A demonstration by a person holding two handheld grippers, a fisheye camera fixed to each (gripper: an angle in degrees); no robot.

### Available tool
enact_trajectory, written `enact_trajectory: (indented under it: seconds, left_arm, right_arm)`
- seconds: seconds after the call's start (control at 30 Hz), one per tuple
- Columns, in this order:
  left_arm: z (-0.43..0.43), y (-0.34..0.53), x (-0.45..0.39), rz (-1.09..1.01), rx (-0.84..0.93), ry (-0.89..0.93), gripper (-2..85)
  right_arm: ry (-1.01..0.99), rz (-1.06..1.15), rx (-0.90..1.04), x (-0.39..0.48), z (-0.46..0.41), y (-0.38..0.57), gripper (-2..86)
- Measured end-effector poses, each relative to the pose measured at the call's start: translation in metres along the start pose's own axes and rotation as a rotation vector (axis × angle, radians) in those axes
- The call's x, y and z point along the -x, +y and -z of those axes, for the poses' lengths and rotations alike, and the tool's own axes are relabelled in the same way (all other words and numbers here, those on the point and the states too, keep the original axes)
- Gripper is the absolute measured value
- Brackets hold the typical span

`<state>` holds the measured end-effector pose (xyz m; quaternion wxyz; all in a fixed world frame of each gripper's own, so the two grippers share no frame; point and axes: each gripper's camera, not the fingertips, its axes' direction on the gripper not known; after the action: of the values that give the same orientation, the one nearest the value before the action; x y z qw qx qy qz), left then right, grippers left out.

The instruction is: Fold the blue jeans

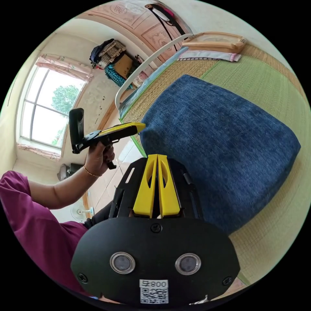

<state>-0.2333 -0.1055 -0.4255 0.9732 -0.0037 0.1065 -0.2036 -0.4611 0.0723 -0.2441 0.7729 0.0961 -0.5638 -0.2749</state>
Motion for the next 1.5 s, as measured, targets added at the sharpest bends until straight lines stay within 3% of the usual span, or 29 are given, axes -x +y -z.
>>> enact_trajectory:
  seconds: [0.27, 0.5, 0.63, 0.8, 0.9, 1.03, 1.17, 1.33, 1.5]
  left_arm:
    - [-0.026, -0.001, -0.020, -0.028, 0.067, -0.035, 0.0]
    - [-0.026, -0.005, -0.052, 0.006, 0.080, -0.098, 0.0]
    - [-0.026, 0.000, -0.094, -0.065, 0.022, 0.001, 0.0]
    - [-0.079, -0.001, -0.118, -0.095, 0.184, -0.002, 0.0]
    - [-0.090, 0.001, -0.115, -0.071, 0.187, 0.039, 0.0]
    - [-0.084, 0.004, -0.124, -0.106, 0.175, 0.002, 0.0]
    - [-0.080, 0.003, -0.122, -0.097, 0.137, -0.012, 0.0]
    - [-0.099, 0.003, -0.111, -0.063, 0.154, -0.014, 0.0]
    - [-0.098, 0.011, -0.114, -0.060, 0.134, -0.010, 0.0]
  right_arm:
    - [0.075, -0.221, -0.024, -0.059, 0.042, 0.126, 0.1]
    - [0.044, -0.252, -0.022, -0.074, 0.047, 0.150, 0.0]
    - [0.028, -0.222, -0.094, -0.078, 0.083, 0.165, 0.0]
    - [0.010, -0.312, -0.169, -0.129, 0.100, 0.164, 0.0]
    - [-0.051, -0.352, -0.127, -0.161, 0.093, 0.162, 0.0]
    - [-0.111, -0.337, -0.269, -0.184, 0.133, 0.153, 0.0]
    - [-0.040, -0.364, -0.366, -0.230, 0.165, 0.119, 0.0]
    - [-0.044, -0.460, -0.268, -0.286, 0.140, 0.096, 0.0]
    - [-0.075, -0.414, -0.297, -0.268, 0.151, 0.120, 0.0]
